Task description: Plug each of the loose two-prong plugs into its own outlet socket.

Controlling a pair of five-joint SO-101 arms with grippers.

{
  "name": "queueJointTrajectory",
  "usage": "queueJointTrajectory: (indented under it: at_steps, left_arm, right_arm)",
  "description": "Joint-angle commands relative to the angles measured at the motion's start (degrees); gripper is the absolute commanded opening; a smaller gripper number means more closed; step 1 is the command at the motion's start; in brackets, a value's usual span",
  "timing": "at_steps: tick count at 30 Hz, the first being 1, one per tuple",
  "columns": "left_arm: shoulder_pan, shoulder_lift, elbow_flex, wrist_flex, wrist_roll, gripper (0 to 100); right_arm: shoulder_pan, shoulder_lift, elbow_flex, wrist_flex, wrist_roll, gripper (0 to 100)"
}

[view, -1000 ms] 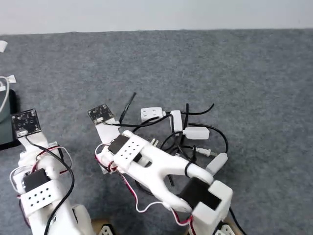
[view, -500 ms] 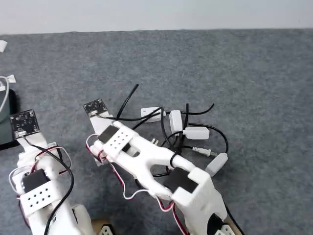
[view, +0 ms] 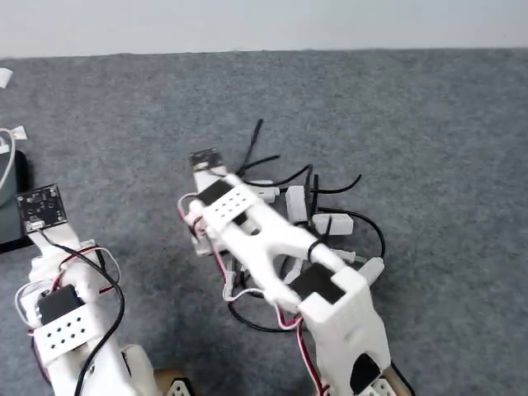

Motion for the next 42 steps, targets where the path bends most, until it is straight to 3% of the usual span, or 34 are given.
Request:
queueJointTrajectory:
  at_steps: [1, 8, 15, 19, 24, 27, 34, 42]
  left_arm:
    - [0.1, -0.3, -2.5, -1.7, 0.7, 1]
    - [0.1, -0.3, -2.5, -1.7, 0.7, 1]
    - [0.2, -0.3, -2.5, -1.7, 0.7, 1]
    - [1.1, -0.3, -2.2, -1.7, 0.6, 1]
    - [1.6, -0.5, -1.7, -1.7, 0.5, 1]
    - [1.7, -0.4, -1.7, -1.7, 0.5, 1]
    - [1.7, -0.4, -1.7, -1.8, 0.4, 1]
    - [1.7, -0.4, -1.7, -1.8, 0.4, 1]
  right_arm:
    - [3.0, -6.4, 0.4, 1.3, 2.2, 0.8]
    - [3.7, -26.3, 11.8, 0.8, 7.9, 0.8]
    - [12.4, -40.7, 19.7, 0.5, 13.6, 0.8]
    - [10.9, -40.7, 22.9, -5.9, 12.8, 4.6]
    - [4.4, -37.7, 24.9, -12.3, 10.6, 23.6]
    - [0.7, -34.3, 24.9, -16.7, 10.7, 28.2]
    - [0.0, -22.4, 23.8, -25.6, 10.8, 25.9]
    - [1.6, -10.5, 10.8, -18.2, 11.0, 16.7]
